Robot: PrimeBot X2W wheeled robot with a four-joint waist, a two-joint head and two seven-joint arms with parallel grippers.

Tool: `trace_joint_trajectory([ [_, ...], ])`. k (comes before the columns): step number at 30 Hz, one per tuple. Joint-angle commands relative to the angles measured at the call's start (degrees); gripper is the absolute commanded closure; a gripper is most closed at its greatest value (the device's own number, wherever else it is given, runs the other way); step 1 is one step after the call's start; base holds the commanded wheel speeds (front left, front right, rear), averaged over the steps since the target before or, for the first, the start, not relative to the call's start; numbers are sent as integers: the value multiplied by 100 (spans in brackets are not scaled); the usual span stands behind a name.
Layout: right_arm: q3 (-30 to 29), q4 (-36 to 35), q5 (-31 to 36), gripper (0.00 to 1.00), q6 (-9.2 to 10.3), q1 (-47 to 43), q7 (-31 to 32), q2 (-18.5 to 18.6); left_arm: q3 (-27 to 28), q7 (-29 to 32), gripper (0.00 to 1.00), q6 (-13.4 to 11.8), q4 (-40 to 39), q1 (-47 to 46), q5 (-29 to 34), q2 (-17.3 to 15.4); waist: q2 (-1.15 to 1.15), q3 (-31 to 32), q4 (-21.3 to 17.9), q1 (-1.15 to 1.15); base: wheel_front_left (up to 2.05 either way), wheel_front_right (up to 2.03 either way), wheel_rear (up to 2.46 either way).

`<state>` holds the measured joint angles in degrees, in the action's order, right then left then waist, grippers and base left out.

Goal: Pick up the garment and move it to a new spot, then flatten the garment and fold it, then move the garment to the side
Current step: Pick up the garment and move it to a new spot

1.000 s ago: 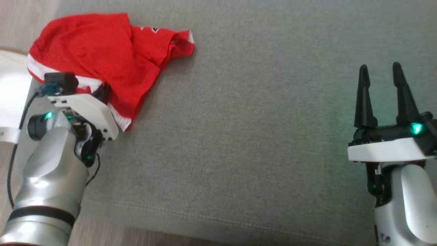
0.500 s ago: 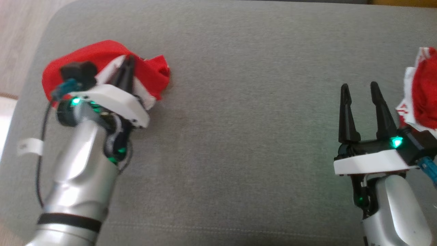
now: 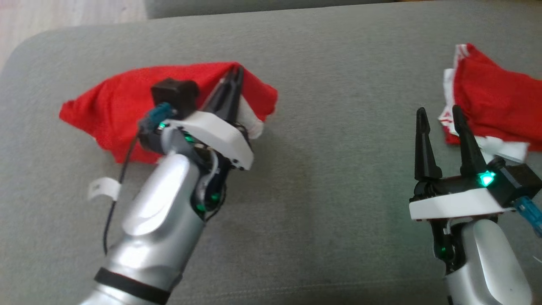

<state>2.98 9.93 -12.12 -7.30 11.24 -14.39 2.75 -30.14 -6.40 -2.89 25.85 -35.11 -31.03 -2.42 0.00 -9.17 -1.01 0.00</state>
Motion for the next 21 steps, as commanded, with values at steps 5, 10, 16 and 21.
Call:
trace_joint_trajectory([
  [5,69,-223,-101,0,-19,101,-60,13,-539,-133,100,-327,-517,-197,-436,-49,0,85,-365,0,0,0,0],
  [10,149,-236,-168,0,-19,123,-61,13,-1222,-344,100,-705,-677,-477,-777,-47,0,33,-608,0,0,0,0],
  [16,229,-263,-285,0,-19,174,-61,13,-1763,-652,100,-1065,-645,-919,-1112,-46,0,-60,-912,0,0,0,0],
  [21,257,-284,-351,0,-19,187,-61,13,-2262,-756,100,-1113,-321,-1007,-1388,-46,0,-142,-1057,0,0,0,0],
])
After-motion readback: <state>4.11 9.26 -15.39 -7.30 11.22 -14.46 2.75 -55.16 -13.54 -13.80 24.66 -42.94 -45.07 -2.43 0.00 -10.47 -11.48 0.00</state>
